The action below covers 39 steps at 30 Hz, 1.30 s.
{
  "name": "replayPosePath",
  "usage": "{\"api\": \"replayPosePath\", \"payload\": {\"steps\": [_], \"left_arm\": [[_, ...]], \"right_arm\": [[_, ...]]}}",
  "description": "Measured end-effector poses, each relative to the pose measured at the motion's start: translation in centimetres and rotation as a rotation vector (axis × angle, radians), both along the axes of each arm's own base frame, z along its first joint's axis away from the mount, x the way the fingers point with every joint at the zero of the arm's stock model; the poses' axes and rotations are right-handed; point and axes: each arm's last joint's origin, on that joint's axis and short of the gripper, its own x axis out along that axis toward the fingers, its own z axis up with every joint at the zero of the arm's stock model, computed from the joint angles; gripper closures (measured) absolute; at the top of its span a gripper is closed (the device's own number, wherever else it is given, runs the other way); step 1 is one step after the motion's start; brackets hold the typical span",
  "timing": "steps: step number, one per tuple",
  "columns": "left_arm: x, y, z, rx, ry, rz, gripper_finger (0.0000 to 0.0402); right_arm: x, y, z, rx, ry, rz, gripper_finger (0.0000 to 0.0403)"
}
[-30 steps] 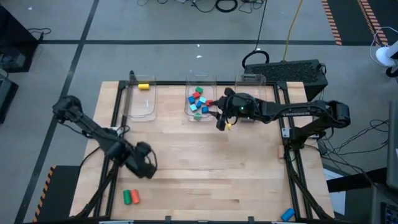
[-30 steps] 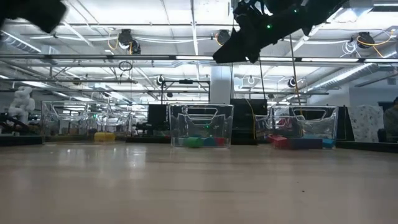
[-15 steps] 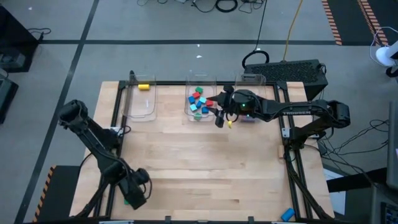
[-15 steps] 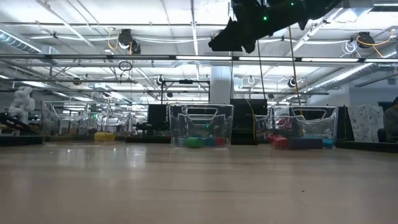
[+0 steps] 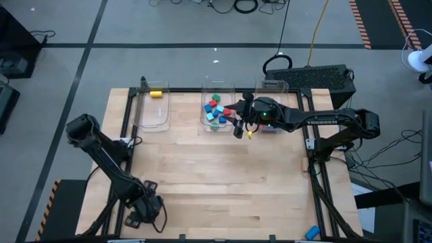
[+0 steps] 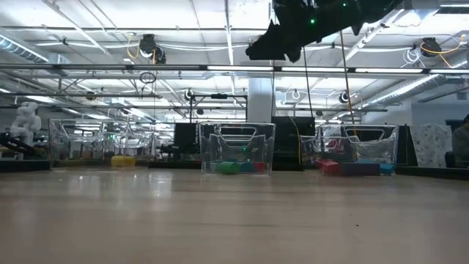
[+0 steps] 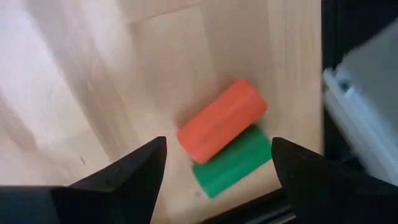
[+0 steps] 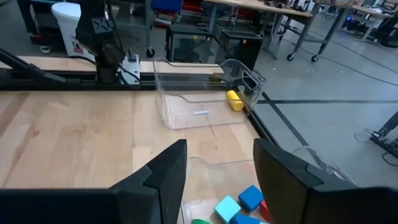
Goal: Sort blocks by size
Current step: Put the orange cylindrical block into the left transparent bin
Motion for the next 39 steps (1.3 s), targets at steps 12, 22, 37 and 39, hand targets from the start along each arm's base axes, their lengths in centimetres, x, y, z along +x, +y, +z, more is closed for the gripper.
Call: {"api": "replayPosePath", "payload": {"steps": [12, 22, 37, 39], "left_arm": [[-0.1, -0.3, -2.5, 0.102, -0.009, -0.339, 0.0114], [0.5, -0.7, -3.2, 0.169, -0.119, -0.406, 0.0114], [0.7, 1.9, -2.0, 0.271, 0.191, 0.466, 0.0114], [1.0, 1.6, -1.0, 0.167, 0.199, 0.59, 0.0114]], "right_arm": [[-0.1, 0.1, -0.5, 0.037, 0.04, -0.007, 0.0234], [-0.1, 0.1, -0.5, 0.038, 0.042, -0.007, 0.0234], [-0.1, 0.1, -0.5, 0.078, 0.03, -0.018, 0.0234], [-0.1, 0.1, -0.5, 0.092, 0.025, -0.022, 0.0234]]}}
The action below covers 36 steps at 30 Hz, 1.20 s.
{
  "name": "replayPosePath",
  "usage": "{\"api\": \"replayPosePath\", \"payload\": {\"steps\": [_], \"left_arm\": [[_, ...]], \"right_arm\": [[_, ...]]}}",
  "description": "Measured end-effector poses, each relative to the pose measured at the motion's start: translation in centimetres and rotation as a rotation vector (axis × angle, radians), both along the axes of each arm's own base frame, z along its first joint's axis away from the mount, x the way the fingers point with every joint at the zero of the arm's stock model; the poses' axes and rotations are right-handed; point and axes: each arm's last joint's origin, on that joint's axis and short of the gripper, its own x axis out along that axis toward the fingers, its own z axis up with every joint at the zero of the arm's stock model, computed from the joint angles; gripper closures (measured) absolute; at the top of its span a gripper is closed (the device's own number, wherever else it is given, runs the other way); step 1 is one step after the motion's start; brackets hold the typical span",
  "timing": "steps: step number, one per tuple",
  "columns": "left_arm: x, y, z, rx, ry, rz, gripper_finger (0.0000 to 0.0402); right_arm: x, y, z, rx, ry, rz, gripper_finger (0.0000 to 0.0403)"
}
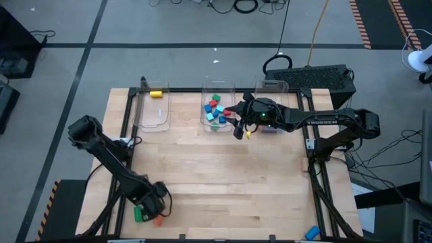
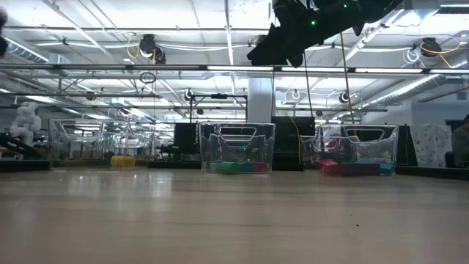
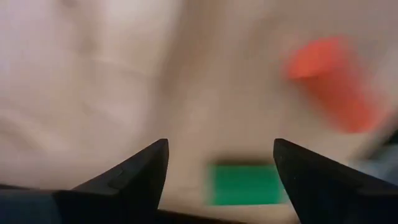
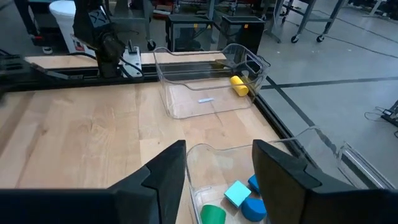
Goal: Sort blocks by size
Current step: Put the orange cylindrical block into the left transparent bin
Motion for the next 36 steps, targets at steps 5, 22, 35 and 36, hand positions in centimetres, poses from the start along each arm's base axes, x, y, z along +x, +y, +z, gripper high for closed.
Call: {"api": "replayPosePath", "payload": {"steps": [5, 22, 35, 36], "left_arm": [[1.4, -0.9, 2.5, -0.15, -0.197, 0.509, 0.0115], [6.4, -7.1, -4.9, -0.144, -0.052, 0.81, 0.0115], [6.4, -7.1, -5.7, -0.042, -0.056, 0.846, 0.0117], [6.3, -7.2, -5.7, -0.042, -0.053, 0.845, 0.012]], "right_arm": [[0.0, 0.0, 0.0, 0.023, -0.007, -0.007, 0.0234], [-0.1, 0.8, -0.8, 0.032, 0.087, 0.022, 0.0234], [0.3, 2.6, -0.4, 0.028, 0.037, 0.075, 0.0234], [0.3, 2.7, -0.4, 0.028, 0.036, 0.078, 0.0234]]}}
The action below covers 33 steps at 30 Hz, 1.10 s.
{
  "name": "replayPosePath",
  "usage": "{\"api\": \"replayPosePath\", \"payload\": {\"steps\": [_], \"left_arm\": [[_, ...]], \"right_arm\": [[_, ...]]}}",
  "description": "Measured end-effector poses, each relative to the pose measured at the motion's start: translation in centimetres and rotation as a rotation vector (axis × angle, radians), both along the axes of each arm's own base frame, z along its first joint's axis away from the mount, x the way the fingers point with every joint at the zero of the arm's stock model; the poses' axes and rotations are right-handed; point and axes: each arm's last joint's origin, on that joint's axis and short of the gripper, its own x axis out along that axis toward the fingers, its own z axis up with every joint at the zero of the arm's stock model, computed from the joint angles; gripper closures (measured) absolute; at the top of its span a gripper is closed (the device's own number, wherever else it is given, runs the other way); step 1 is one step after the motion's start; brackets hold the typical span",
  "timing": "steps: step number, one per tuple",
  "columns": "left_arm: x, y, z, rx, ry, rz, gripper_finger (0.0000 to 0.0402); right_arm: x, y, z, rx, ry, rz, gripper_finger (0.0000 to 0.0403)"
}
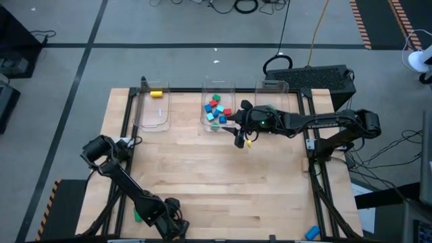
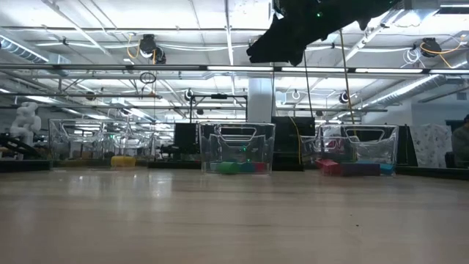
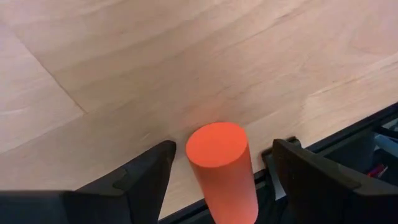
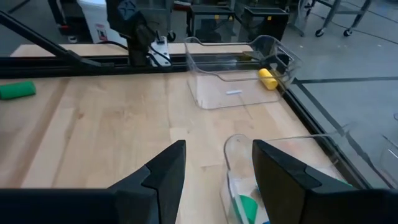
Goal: Sort blocks by size
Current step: Put the orange cylindrical block into the left transparent bin
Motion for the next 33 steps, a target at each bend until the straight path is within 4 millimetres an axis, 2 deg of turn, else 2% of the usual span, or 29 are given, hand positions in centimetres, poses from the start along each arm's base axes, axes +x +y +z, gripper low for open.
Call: {"api": "replayPosePath", "payload": {"steps": [4, 12, 20, 22, 24, 27, 33], "left_arm": [[-0.3, -0.2, 0.0, -0.007, 0.025, 0.011, 0.0153], [-0.9, -0.4, -0.1, 0.005, 0.056, 0.016, 0.0269], [-0.5, 0.2, 0.1, 0.027, 0.031, -0.037, 0.0269], [-0.4, 1.5, 0.5, 0.112, 0.046, -0.064, 0.0269], [-0.6, 3.8, 1.1, 0.286, 0.049, -0.07, 0.0269], [-0.3, 6.4, 2.7, 0.422, 0.04, -0.094, 0.0269], [-1.3, 12.1, 8.0, 0.63, 0.057, -0.089, 0.0269]], "right_arm": [[-0.1, 0.2, 0.2, 0.012, -0.011, 0.002, 0.0234], [-0.3, 0.2, 0.5, 0.034, -0.019, -0.014, 0.0234], [-0.3, 0.2, 0.5, 0.037, -0.022, -0.018, 0.0234], [-0.3, 0.2, 0.5, 0.036, -0.024, -0.018, 0.0234], [-0.3, 0.2, 0.5, 0.036, -0.024, -0.018, 0.0234], [-0.3, 0.2, 0.5, 0.036, -0.026, -0.018, 0.0234], [-0.3, 0.6, 0.4, 0.044, -0.015, -0.006, 0.0234]]}}
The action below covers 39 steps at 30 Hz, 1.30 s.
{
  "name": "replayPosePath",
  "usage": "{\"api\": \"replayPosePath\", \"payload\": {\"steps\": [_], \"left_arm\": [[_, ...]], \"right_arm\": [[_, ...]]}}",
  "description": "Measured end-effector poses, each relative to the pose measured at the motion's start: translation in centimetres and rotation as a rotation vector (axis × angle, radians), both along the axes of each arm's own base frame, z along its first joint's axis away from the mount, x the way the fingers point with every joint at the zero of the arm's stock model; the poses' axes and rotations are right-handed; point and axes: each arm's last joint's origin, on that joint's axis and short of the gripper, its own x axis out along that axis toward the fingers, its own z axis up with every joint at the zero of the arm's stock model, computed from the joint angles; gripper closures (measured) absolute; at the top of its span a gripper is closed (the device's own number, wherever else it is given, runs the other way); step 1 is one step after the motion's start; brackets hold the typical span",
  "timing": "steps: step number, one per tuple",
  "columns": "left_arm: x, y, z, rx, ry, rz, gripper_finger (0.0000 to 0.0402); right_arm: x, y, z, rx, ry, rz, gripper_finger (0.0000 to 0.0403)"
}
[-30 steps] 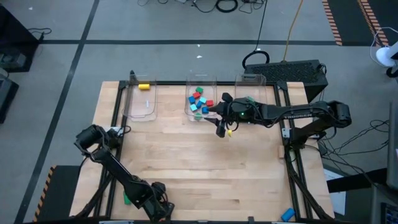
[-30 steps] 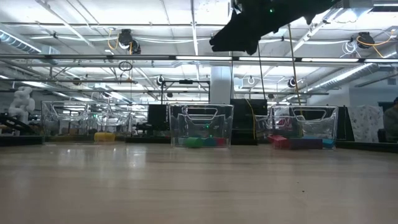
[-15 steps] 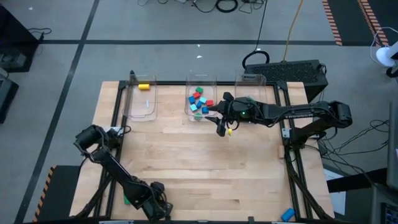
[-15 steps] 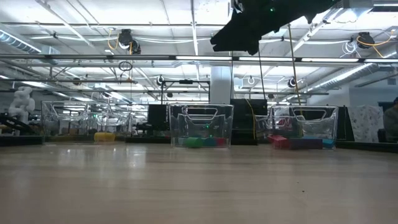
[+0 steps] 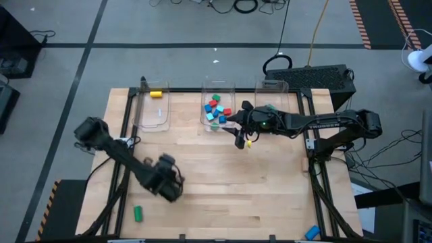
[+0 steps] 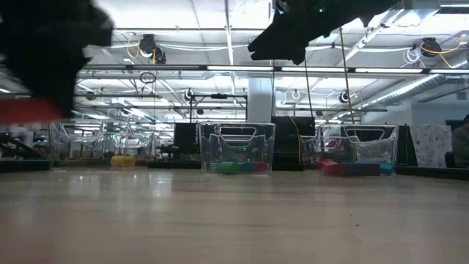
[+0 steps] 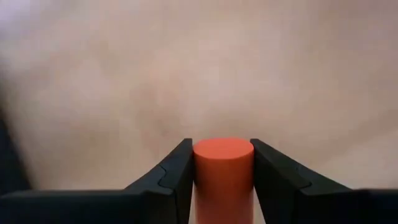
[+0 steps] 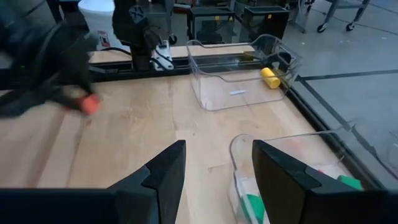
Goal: Sort blocks by size
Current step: Put the orange cylindrical block into the left transparent bin
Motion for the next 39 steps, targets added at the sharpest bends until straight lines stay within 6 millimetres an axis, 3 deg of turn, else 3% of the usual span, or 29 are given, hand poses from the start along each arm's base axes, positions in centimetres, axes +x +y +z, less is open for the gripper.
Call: {"api": "replayPosePath", "payload": {"steps": [10, 18, 24, 28, 39], "left_arm": [[-2.1, 10.1, 8.0, 0.231, -0.18, 0.03, 0.0269], [-3.4, 17.8, 9.9, 0.402, -0.104, 0.149, 0.0269], [-3.4, 23.4, 8.5, 0.378, -0.097, 0.2, 0.0269], [-3.7, 26.9, 6.3, 0.29, -0.122, 0.22, 0.0269], [-6.0, 33.6, 1.3, 0.181, 0.03, 0.334, 0.0269]], "right_arm": [[0.0, 0.6, -0.1, 0.012, 0.004, 0.016, 0.0234], [0.0, 0.6, -0.1, 0.011, 0.003, 0.015, 0.0234], [0.0, 0.6, -0.2, 0.013, 0.021, 0.015, 0.0234], [-0.1, 0.6, -0.4, 0.015, 0.043, 0.015, 0.0234], [-0.2, 0.5, -0.7, -0.011, 0.076, -0.011, 0.0234]]}}
